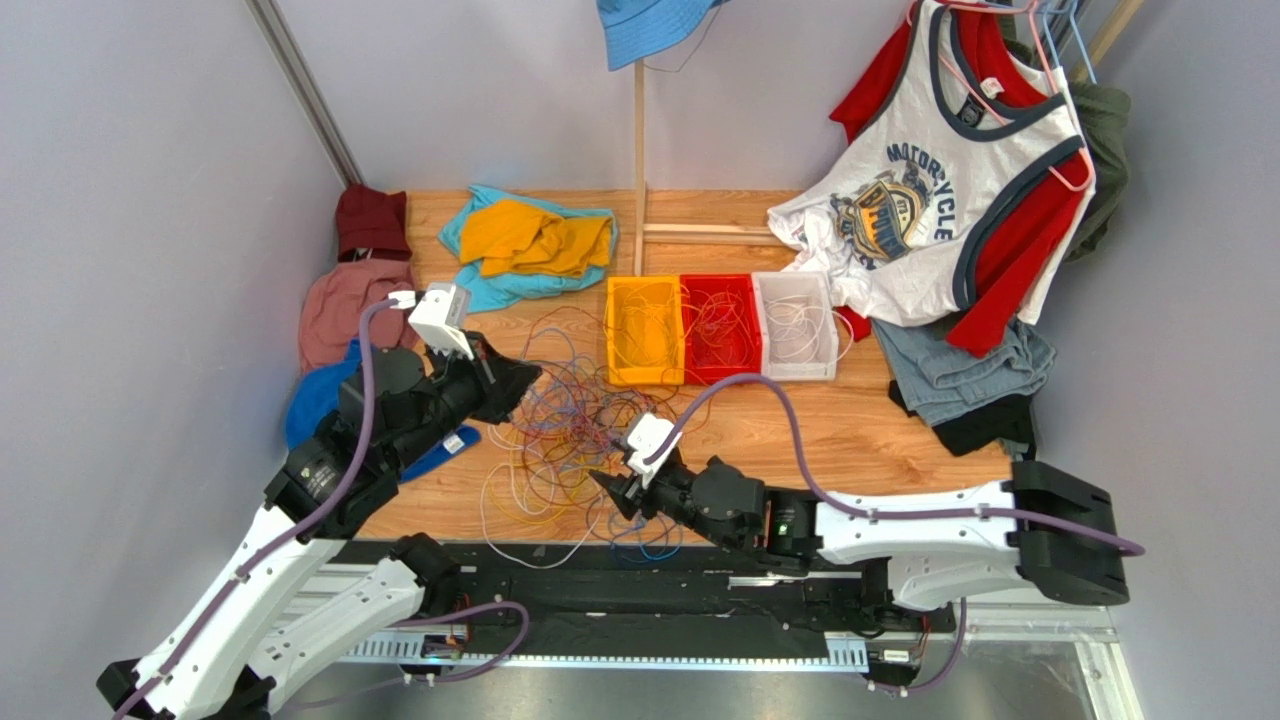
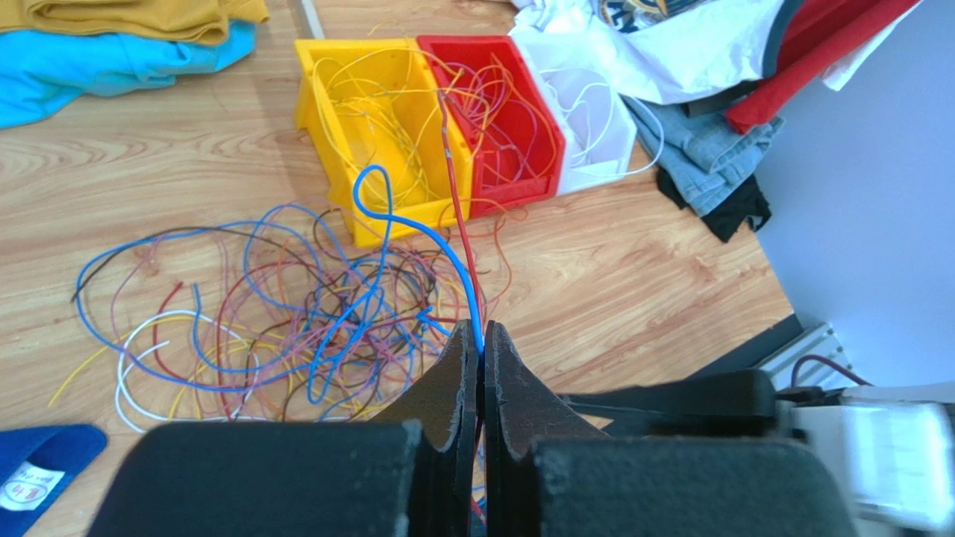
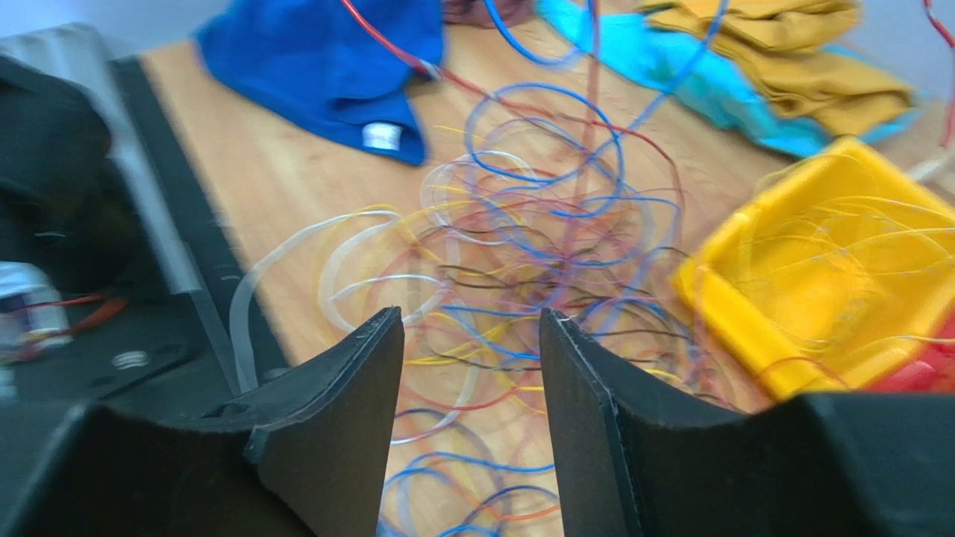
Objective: Untangle the cables
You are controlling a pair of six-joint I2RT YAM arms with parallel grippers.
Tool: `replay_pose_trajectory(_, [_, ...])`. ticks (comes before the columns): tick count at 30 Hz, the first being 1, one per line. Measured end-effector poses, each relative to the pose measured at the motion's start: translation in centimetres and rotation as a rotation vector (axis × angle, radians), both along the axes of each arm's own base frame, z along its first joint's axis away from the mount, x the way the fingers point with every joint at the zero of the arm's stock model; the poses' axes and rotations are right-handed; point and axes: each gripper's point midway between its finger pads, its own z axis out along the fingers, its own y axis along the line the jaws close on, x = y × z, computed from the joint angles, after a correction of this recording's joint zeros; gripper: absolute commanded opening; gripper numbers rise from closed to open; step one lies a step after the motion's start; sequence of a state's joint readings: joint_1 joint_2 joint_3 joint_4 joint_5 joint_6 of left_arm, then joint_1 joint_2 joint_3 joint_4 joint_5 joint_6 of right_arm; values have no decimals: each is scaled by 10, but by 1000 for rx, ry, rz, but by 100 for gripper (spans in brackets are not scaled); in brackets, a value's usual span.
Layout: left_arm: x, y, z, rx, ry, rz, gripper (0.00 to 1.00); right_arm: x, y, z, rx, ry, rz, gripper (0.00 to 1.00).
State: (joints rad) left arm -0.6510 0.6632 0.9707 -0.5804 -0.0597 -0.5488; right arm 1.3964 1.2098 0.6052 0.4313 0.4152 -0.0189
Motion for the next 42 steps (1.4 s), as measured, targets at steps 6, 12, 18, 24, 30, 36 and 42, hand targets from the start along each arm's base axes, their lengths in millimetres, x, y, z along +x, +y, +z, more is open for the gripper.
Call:
replay_pose_trajectory(6, [0, -6, 6, -16, 7, -23, 0, 33, -3, -36, -74, -161, -158, 56])
replay_pose_trajectory(12, [-1, -8, 5, -19, 14, -32, 0, 42, 7, -9, 43, -275, -204, 57])
replay_pose_trajectory(18, [-1, -8, 5, -20, 14, -32, 0, 39, 12, 0, 55, -376, -213, 57])
replay_pose_trajectory(24, [-2, -8, 5, -20, 15, -35, 0, 39, 18, 9, 55, -414, -213, 56])
replay_pose_trajectory(30, [-2, -8, 4, -19, 16, -36, 0, 40, 24, 26, 91, -432, -222, 54])
replay_pose_trajectory(36, [-3, -8, -3, -18, 32, -35, 0, 39, 29, 50, 144, -450, -219, 27])
replay_pose_trajectory(42, [-6, -9, -5, -25, 38, -45, 0, 38, 28, 69, 184, -461, -224, 0])
